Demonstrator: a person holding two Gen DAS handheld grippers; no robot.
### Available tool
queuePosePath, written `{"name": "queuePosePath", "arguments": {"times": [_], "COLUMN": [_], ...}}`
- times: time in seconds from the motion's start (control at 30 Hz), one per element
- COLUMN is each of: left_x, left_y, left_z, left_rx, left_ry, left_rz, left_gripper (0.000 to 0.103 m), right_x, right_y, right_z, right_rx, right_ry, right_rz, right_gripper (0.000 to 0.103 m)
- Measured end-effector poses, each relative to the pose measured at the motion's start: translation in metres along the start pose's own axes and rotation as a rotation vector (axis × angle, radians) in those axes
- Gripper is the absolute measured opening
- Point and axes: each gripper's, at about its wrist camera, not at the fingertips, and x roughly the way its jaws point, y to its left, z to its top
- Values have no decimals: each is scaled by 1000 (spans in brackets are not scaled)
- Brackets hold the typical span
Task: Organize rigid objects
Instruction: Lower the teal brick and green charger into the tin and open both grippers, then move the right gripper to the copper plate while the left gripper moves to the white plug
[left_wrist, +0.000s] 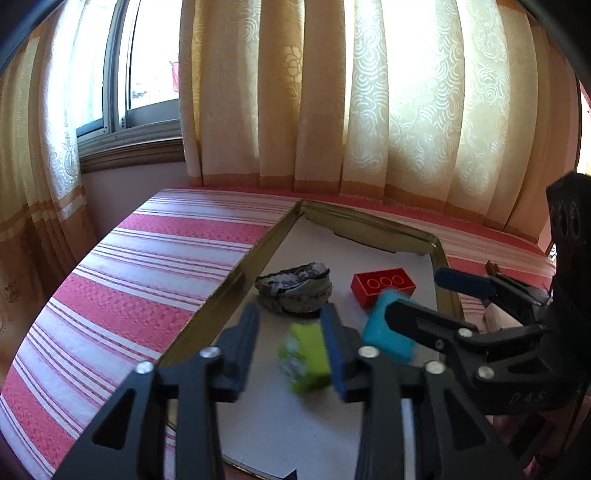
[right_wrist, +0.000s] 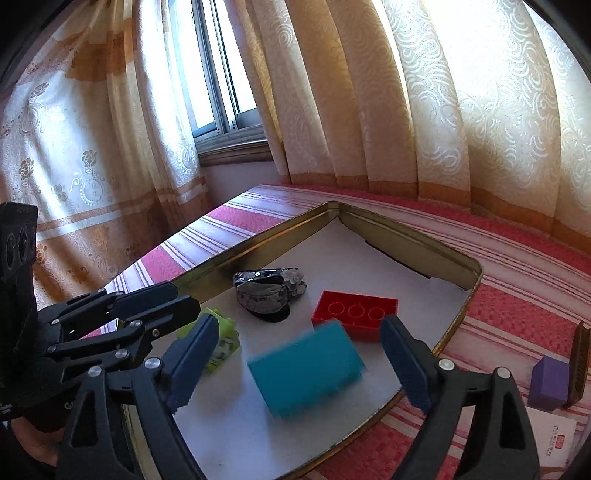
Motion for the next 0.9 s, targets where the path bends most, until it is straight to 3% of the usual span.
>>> {"name": "queuePosePath", "arguments": {"times": [0.1,0.17,0.4,0.5,0.63,0.9], "left_x": [-7,-12,-32,-38,-41,-31], "left_y": [3,4,-27,-54,-95,-161], "left_z": [1,1,-3,-8,-16,-32], "left_rx": [-19,-32,-10,17,76,169], "left_ry": [-21,-36,-59,-67,-59,-2], "left_rz": [31,26,-25,-72,-146,-221], "left_gripper": [83,88,89,100,100,100], "right_x": [-11,-21,-80,-100,-133,-170], "right_y": [-1,-3,-28,-44,-75,-125], "right_z": [-1,-3,-22,-36,-64,-98], "right_rx": [9,8,18,13,36,122], "right_ry": [-11,-19,-68,-62,-60,-31], "right_rz": [-4,-19,-100,-163,-283,-353], "right_gripper": [90,90,91,91,91,90]}}
